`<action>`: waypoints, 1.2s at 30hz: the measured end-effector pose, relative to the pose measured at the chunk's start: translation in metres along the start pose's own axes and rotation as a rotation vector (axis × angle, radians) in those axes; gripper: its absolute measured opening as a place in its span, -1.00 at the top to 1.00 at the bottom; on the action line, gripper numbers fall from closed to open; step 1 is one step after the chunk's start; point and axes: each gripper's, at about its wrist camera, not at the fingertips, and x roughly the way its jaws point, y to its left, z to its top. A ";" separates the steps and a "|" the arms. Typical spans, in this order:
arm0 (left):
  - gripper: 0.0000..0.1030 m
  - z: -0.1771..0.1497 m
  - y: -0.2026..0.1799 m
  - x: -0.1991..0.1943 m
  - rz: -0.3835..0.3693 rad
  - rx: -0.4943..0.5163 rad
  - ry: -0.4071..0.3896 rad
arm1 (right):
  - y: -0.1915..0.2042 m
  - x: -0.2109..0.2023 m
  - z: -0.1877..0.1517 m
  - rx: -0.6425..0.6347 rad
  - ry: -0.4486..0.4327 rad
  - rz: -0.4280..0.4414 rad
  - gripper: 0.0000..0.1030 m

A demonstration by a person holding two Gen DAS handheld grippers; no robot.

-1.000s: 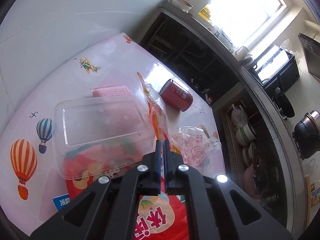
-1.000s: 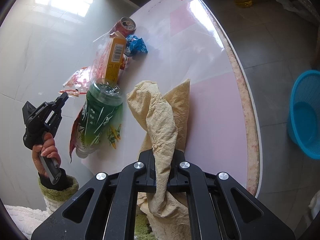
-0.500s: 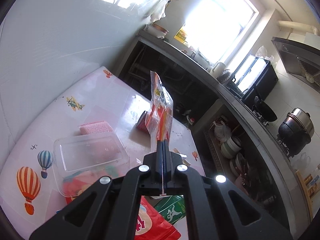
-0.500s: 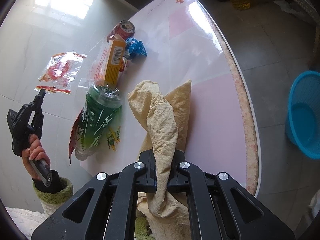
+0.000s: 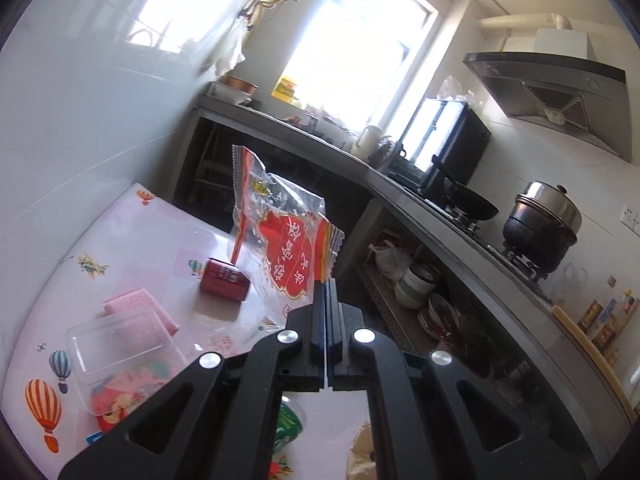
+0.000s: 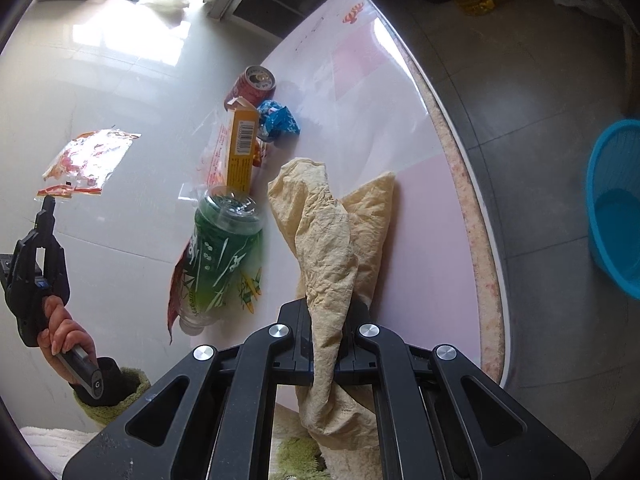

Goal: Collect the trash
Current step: 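Grasp the clear plastic bag with the left gripper while the right holds the towel, then drop the towel and plastic bag into the blue basket, opening both grippers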

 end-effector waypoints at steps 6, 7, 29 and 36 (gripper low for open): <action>1.00 -0.018 -0.071 0.046 -0.152 0.093 0.097 | -0.017 -0.036 -0.003 0.054 -0.076 0.058 0.92; 1.00 -0.023 -0.084 0.056 -0.174 0.107 0.118 | -0.021 -0.044 -0.003 0.066 -0.093 0.064 0.92; 1.00 -0.207 -0.258 0.289 -0.333 0.288 0.719 | -0.193 -0.169 -0.045 0.542 -0.433 -0.129 0.92; 1.00 -0.270 -0.270 0.349 -0.221 0.359 0.872 | -0.239 -0.152 -0.027 0.633 -0.429 -0.243 0.92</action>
